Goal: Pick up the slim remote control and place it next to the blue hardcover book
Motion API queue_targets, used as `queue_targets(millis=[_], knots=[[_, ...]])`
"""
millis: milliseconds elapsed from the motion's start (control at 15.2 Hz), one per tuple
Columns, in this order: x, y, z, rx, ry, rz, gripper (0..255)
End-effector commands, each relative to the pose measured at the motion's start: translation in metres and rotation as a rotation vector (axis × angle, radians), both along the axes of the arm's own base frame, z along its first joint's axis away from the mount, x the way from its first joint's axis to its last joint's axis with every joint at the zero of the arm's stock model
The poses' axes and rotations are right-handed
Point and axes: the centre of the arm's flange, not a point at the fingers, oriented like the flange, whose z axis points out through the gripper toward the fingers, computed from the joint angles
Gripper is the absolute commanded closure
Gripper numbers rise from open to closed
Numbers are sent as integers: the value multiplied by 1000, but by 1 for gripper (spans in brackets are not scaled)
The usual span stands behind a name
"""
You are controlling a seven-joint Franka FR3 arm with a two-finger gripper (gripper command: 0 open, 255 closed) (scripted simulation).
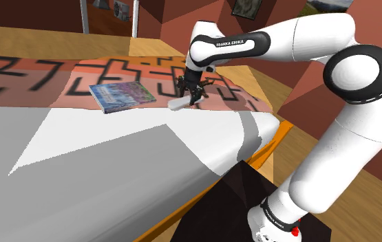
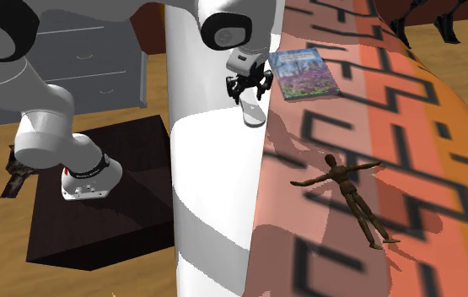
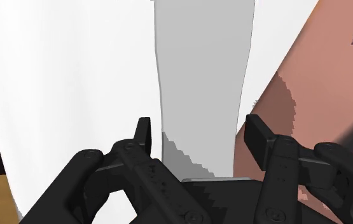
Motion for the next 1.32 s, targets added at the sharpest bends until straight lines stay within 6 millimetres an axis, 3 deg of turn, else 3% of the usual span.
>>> queue_targets(millis=[0,990,1254], knots=[[5,28,0,0,0,-2,255],[38,223,1,0,0,-2,255],[39,229,-15,0,0,-2,255]])
